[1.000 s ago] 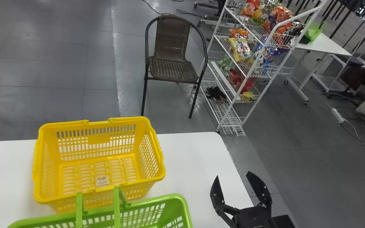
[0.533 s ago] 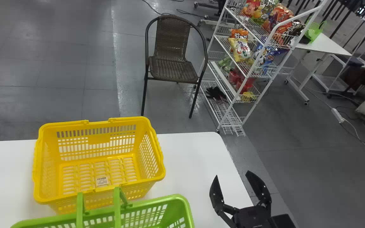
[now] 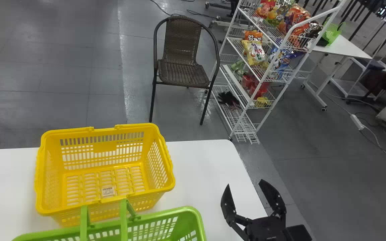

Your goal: Grasp handle with right gripper to insert into left gripper then lift and swing left to center

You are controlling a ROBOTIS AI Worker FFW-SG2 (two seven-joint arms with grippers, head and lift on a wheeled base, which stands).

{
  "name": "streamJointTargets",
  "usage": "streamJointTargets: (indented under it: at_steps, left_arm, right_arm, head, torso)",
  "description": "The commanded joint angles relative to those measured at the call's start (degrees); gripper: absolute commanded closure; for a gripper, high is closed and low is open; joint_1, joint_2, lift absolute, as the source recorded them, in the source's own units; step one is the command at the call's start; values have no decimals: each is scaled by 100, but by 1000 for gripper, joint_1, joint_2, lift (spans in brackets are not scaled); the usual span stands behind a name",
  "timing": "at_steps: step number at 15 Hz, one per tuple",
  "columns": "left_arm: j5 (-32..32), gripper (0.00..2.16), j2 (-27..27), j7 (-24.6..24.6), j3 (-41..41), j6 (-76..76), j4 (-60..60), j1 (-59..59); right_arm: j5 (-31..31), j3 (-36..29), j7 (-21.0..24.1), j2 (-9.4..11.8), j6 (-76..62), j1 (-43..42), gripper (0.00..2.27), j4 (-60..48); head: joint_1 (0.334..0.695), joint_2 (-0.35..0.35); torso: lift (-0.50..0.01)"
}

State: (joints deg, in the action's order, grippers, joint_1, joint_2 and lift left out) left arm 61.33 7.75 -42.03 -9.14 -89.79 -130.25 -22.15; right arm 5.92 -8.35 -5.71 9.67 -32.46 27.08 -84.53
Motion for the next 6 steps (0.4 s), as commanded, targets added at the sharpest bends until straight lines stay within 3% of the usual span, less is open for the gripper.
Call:
streamJointTargets:
  at_steps: [1, 6]
  left_arm:
    - [-7, 2064, -2, -7, 0, -24, 0, 0]
    - [28, 2064, -2, -25, 0, -24, -9, -9]
  right_arm:
    - [6, 0, 9, 0, 25, -27, 16, -2]
    - [6, 44, 9, -18, 78, -45, 16, -2]
  head:
    - [695, -350]
    - [695, -350]
  torso:
    - [0]
    - [0]
